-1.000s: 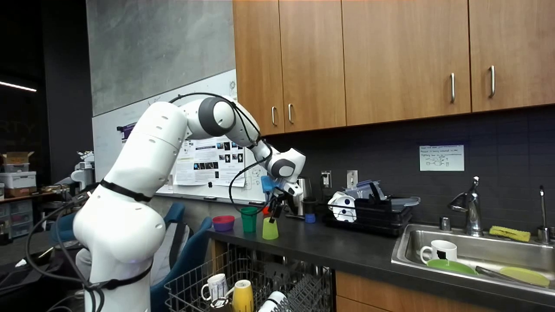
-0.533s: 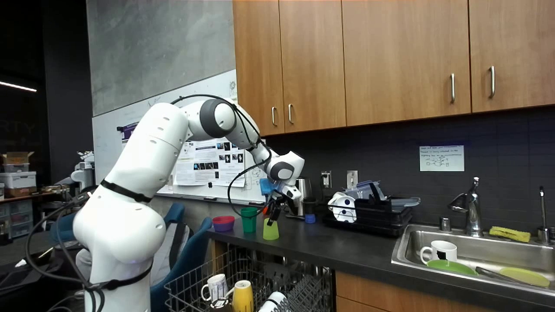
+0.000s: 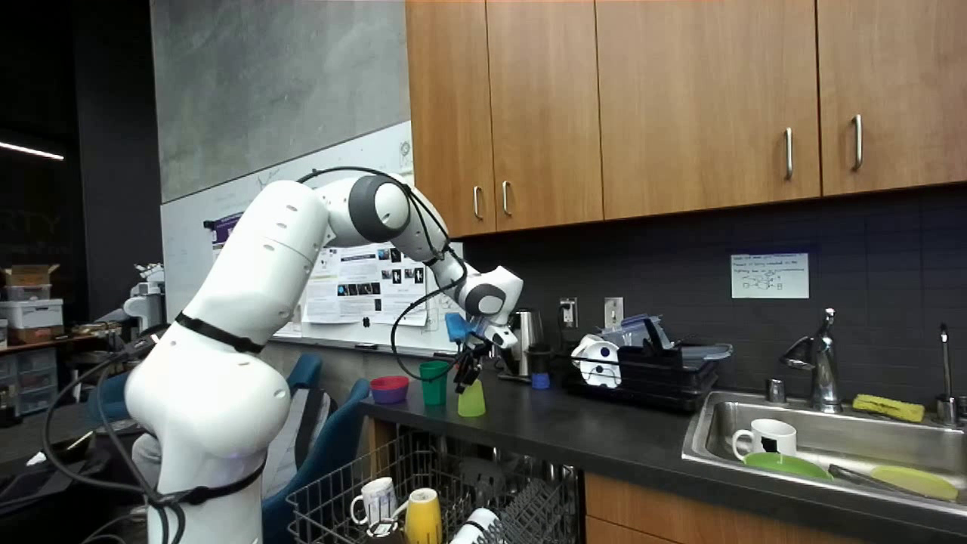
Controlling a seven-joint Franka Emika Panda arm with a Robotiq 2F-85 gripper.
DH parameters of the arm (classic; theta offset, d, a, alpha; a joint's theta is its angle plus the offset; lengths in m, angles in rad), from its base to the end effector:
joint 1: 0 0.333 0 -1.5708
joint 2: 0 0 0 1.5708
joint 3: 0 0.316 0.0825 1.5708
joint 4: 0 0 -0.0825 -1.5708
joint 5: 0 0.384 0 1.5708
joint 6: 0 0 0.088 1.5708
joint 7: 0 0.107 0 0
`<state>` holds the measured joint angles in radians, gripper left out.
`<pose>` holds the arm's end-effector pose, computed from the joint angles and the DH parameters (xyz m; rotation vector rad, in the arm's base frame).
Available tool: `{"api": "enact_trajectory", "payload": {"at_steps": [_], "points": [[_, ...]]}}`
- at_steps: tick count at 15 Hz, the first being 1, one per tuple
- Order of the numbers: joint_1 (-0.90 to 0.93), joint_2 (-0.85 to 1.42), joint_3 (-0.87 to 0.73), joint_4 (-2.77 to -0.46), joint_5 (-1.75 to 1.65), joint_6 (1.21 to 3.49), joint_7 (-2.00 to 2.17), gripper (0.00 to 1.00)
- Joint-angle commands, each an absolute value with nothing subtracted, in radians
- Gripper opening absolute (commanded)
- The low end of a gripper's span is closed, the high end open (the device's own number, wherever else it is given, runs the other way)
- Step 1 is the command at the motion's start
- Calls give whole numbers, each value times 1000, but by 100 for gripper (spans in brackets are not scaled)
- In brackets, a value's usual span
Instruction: Put the yellow cup inside the green cup.
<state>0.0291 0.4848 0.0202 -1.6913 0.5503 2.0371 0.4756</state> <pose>0.6579 0.0604 0.3125 -2.5199 0.9417 0.3517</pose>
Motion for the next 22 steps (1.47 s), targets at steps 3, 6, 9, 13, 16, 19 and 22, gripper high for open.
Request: {"api": "enact_trajectory", "payload": {"at_steps": [3,6,9,13,16,19,22], "points": [[45,480,12,-1678,486,2003,498,77],[67,477,7,-1672,397,1983,512,96],[94,482,8,-1651,313,1964,514,100],[131,493,9,-1597,224,1943,516,100],[153,512,-7,-1553,137,1918,537,100],[157,528,-15,-1532,75,1898,535,100],[148,548,-12,-1524,53,1912,501,100]]}}
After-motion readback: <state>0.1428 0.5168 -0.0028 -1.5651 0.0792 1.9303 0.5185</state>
